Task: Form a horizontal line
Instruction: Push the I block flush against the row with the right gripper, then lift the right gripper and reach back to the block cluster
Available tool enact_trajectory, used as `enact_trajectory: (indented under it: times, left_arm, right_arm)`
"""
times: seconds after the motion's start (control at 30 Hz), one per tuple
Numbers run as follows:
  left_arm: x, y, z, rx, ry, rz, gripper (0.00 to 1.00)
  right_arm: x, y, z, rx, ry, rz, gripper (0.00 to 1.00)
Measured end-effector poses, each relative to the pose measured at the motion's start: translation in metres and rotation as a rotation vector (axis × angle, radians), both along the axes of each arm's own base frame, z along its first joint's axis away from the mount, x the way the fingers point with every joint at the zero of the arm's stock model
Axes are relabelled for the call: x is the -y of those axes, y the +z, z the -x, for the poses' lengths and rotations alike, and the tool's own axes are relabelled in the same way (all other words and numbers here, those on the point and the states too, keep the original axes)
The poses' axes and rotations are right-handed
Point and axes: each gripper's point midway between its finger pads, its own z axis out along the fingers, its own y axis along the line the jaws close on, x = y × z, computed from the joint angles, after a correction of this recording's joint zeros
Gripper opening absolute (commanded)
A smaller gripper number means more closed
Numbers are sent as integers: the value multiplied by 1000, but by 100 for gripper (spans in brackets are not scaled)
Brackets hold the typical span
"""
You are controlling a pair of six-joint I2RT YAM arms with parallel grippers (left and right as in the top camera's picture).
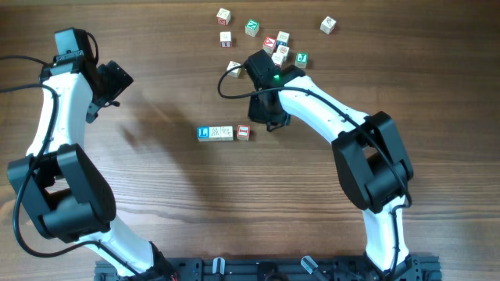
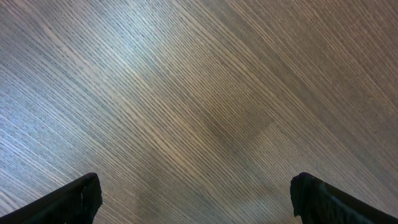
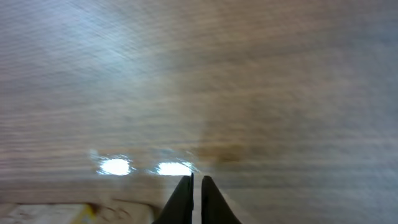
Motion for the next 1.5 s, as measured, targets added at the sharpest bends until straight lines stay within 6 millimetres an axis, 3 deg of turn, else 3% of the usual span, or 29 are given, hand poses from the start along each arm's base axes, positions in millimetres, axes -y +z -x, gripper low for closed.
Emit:
enact_trajectory:
  times: [0.13, 0.27, 0.43, 0.63, 0.9, 1.07, 1.5]
  left_arm:
    - [0, 0, 0, 0, 0, 0, 100]
    - [0, 0, 0, 0, 0, 0, 100]
    - [0, 0, 0, 0, 0, 0, 100]
    - [0, 0, 0, 0, 0, 0, 100]
    - [0, 0, 0, 0, 0, 0, 100]
    - [0, 0, 0, 0, 0, 0, 100]
    - [0, 0, 0, 0, 0, 0, 100]
  right_arm:
    - [-3, -1, 19, -98, 3, -44, 4]
    - [-5, -1, 28, -142, 3, -62, 4]
    - [-9, 0, 27, -139, 7, -79, 4]
    - [-28, 2, 28, -112, 42, -119, 4]
    - [-29, 2, 32, -131, 45, -126, 4]
    - [-48, 9, 24, -104, 65, -221, 4]
    - [-48, 6, 36, -144, 61, -198, 4]
